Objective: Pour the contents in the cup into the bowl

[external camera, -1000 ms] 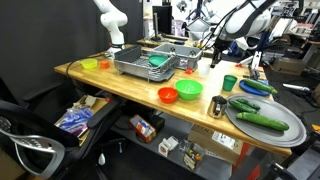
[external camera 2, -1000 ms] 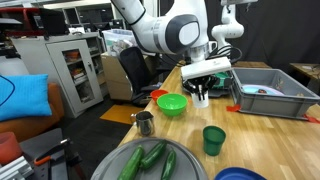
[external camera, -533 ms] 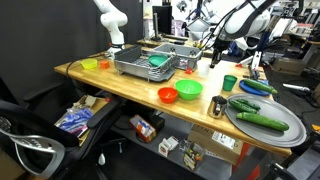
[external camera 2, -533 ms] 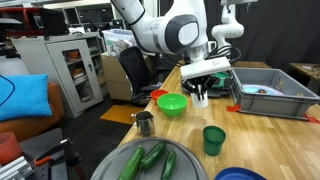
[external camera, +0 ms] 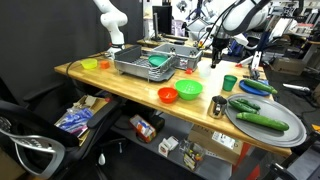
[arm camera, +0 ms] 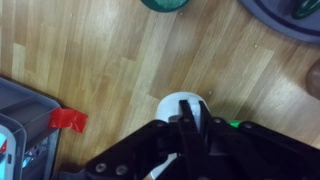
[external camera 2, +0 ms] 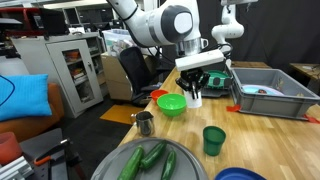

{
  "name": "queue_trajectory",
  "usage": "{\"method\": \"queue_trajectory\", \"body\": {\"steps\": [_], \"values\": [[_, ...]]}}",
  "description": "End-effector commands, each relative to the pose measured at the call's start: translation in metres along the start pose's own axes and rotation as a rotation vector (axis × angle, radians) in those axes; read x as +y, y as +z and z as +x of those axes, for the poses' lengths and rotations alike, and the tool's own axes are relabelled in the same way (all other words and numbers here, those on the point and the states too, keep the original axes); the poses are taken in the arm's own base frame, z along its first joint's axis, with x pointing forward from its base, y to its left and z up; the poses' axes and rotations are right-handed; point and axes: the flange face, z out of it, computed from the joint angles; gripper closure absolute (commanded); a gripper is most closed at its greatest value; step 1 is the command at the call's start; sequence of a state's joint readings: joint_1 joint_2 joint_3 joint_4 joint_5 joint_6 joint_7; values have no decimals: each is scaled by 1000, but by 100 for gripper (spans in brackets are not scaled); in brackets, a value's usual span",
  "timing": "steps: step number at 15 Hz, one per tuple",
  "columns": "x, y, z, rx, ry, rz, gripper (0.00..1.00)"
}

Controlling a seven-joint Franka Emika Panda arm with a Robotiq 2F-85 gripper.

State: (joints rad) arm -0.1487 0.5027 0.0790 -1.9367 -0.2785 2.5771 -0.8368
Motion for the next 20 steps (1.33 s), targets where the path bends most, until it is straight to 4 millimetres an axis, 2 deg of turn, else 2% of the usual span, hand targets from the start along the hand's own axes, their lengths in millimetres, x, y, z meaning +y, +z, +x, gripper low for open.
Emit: {"method": "queue_trajectory", "body": {"steps": [1, 6, 7, 8, 12, 13, 16, 20], "values": [[-7, -7, -1, -126, -54, 35, 98], [-20, -6, 17, -181, -143, 90, 98], [-22, -4, 16, -156, -107, 78, 98], [-23, -4, 19, -156, -110, 79, 91], [-23, -3, 17, -157, -108, 80, 91], [-23, -3, 18, -157, -108, 80, 98], [-20, -14, 17, -221, -145, 60, 98], [-26, -28, 27, -375, -248, 13, 98]]}}
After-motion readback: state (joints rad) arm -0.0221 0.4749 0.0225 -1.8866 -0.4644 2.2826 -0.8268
